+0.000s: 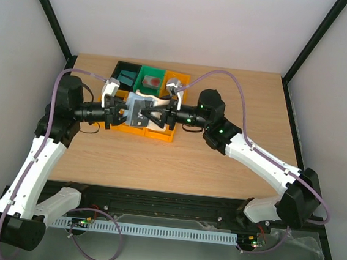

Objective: Take the credit cards out of the card holder

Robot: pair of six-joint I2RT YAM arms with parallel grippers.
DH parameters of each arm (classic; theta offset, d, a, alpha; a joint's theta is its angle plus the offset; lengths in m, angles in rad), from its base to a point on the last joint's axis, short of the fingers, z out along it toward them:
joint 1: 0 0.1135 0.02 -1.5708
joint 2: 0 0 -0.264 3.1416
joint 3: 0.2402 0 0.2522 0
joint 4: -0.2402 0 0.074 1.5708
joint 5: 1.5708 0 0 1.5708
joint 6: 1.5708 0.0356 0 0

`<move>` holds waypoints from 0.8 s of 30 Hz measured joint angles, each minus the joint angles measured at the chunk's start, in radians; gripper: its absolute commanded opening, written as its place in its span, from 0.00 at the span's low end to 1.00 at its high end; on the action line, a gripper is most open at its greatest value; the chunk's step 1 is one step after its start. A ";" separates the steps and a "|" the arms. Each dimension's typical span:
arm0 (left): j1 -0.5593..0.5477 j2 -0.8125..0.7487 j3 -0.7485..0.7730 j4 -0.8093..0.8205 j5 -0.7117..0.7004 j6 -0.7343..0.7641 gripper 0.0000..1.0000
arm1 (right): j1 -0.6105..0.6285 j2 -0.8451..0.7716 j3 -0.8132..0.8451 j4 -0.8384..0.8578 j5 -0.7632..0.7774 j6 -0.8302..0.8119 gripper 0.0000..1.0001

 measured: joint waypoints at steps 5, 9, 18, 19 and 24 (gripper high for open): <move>-0.001 -0.014 -0.033 0.051 0.013 -0.040 0.02 | 0.000 0.002 0.000 0.039 -0.071 0.039 0.33; -0.002 -0.017 -0.048 0.074 0.024 -0.061 0.02 | 0.000 0.006 0.000 0.063 -0.126 0.072 0.17; 0.003 -0.022 -0.045 0.069 0.051 -0.027 0.20 | -0.010 -0.011 -0.003 0.055 -0.155 0.079 0.02; 0.005 -0.022 -0.043 0.064 0.054 -0.017 0.27 | -0.011 -0.017 -0.005 0.049 -0.156 0.076 0.02; 0.028 -0.022 -0.035 -0.020 0.062 0.098 0.54 | -0.031 -0.072 -0.025 0.005 -0.169 0.056 0.02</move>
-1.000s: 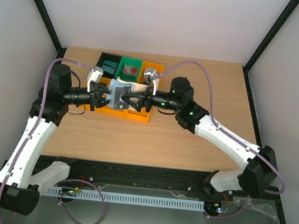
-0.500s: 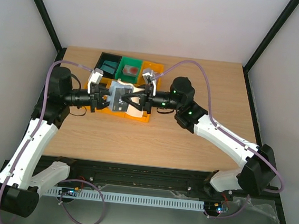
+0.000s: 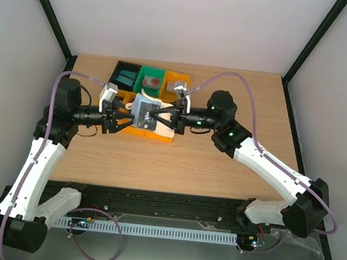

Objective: Take the credit cards out of the card holder

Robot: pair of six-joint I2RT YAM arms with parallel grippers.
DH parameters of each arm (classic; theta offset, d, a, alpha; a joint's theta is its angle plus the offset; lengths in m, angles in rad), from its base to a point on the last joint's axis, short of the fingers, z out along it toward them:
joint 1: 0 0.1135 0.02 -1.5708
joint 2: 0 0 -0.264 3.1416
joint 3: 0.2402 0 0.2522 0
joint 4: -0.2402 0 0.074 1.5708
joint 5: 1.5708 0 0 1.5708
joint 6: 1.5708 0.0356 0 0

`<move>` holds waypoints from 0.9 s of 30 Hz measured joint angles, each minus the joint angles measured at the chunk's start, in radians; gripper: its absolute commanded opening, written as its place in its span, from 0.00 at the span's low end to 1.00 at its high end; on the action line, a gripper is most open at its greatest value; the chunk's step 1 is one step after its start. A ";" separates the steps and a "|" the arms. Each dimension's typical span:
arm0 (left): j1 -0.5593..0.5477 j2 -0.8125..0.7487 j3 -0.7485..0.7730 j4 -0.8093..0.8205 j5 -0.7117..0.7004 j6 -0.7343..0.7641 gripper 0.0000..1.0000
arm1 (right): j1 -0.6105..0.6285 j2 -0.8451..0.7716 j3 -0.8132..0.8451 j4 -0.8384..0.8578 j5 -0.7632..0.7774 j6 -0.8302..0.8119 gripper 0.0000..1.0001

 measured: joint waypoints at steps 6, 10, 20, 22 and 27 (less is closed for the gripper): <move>0.031 0.000 0.013 -0.163 0.028 0.200 0.66 | -0.031 -0.066 0.000 -0.099 0.003 -0.089 0.02; 0.034 0.000 0.013 -0.223 0.038 0.273 0.71 | -0.031 -0.076 0.000 -0.190 0.004 -0.159 0.02; -0.058 0.031 0.009 -0.169 0.016 0.215 0.29 | 0.011 -0.029 0.024 -0.242 0.014 -0.214 0.02; -0.066 0.034 -0.001 -0.134 0.001 0.177 0.05 | 0.018 -0.019 0.032 -0.244 0.013 -0.217 0.02; -0.068 0.032 -0.018 -0.081 0.019 0.118 0.02 | 0.010 -0.015 0.037 -0.256 0.035 -0.232 0.20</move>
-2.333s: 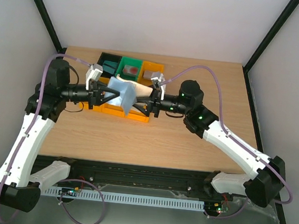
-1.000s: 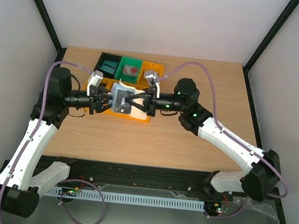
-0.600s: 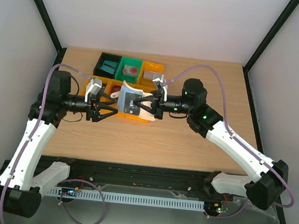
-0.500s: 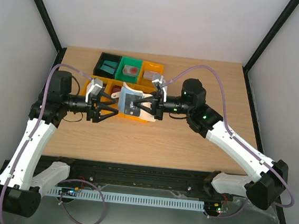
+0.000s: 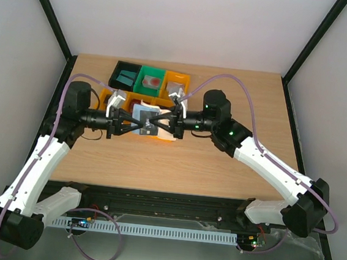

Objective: Take the credit cards out of the card holder

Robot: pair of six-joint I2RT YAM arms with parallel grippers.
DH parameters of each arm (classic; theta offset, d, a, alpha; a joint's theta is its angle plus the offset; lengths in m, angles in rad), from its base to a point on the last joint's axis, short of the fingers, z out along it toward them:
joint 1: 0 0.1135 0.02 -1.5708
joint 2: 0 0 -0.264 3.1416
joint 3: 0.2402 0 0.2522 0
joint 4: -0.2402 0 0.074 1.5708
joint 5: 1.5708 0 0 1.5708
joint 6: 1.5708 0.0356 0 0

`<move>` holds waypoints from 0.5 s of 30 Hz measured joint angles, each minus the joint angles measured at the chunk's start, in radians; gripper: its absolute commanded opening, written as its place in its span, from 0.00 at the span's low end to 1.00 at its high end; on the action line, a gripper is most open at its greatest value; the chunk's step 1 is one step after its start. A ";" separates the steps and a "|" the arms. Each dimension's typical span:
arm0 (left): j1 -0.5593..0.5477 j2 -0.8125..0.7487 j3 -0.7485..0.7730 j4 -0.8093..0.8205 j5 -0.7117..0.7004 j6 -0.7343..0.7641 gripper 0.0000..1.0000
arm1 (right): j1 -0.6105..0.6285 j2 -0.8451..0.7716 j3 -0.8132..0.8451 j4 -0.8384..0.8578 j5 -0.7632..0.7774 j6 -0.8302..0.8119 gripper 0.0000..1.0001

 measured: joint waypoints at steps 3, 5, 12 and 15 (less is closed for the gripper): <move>0.000 -0.002 -0.009 0.015 0.007 -0.025 0.02 | -0.002 -0.001 0.001 -0.013 0.024 -0.004 0.45; 0.006 -0.004 -0.014 0.027 -0.006 -0.043 0.02 | -0.016 -0.008 0.000 -0.023 0.059 -0.002 0.50; 0.024 -0.029 -0.047 0.048 -0.131 -0.079 0.02 | -0.158 -0.133 -0.045 -0.081 0.304 0.031 0.44; 0.026 -0.034 -0.057 0.054 -0.173 -0.089 0.02 | -0.169 -0.182 -0.046 -0.096 0.346 0.024 0.33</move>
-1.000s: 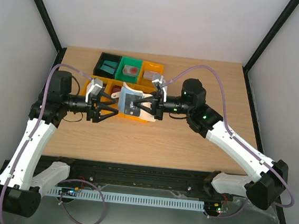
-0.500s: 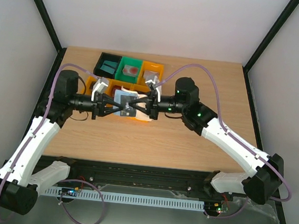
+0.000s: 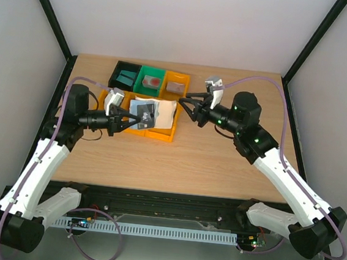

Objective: Take the credit cards out of the card holder

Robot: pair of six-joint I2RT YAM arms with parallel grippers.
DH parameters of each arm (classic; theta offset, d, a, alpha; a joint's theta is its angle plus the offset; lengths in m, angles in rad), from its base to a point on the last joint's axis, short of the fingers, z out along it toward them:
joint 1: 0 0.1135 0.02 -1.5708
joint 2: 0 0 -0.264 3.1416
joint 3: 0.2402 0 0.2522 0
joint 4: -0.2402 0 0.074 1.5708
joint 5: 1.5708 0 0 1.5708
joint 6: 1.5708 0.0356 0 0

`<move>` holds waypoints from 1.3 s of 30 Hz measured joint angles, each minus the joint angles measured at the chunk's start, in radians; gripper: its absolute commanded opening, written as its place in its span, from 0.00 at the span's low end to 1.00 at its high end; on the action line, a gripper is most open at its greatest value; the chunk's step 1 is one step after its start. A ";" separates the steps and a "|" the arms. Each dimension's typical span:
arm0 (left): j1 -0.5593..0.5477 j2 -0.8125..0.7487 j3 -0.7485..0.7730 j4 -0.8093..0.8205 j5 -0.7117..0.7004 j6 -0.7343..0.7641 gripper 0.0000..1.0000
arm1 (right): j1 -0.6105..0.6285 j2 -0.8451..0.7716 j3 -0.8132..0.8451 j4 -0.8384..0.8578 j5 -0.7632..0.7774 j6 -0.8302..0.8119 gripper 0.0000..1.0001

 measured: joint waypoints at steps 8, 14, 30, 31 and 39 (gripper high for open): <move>0.001 -0.001 0.000 0.015 -0.017 -0.017 0.02 | 0.132 0.014 -0.015 0.078 -0.184 -0.023 0.24; 0.001 -0.001 0.000 0.027 0.031 -0.017 0.02 | 0.143 0.134 -0.005 0.125 -0.222 0.026 0.25; 0.016 -0.003 0.000 0.062 0.097 -0.023 0.02 | 0.132 0.212 -0.006 0.245 -0.320 0.155 0.02; 0.016 -0.005 0.000 0.064 0.100 -0.024 0.02 | 0.131 0.212 -0.007 0.251 -0.330 0.157 0.02; 0.015 -0.014 -0.020 0.091 0.129 -0.051 0.02 | 0.121 0.204 -0.024 0.270 -0.375 0.160 0.07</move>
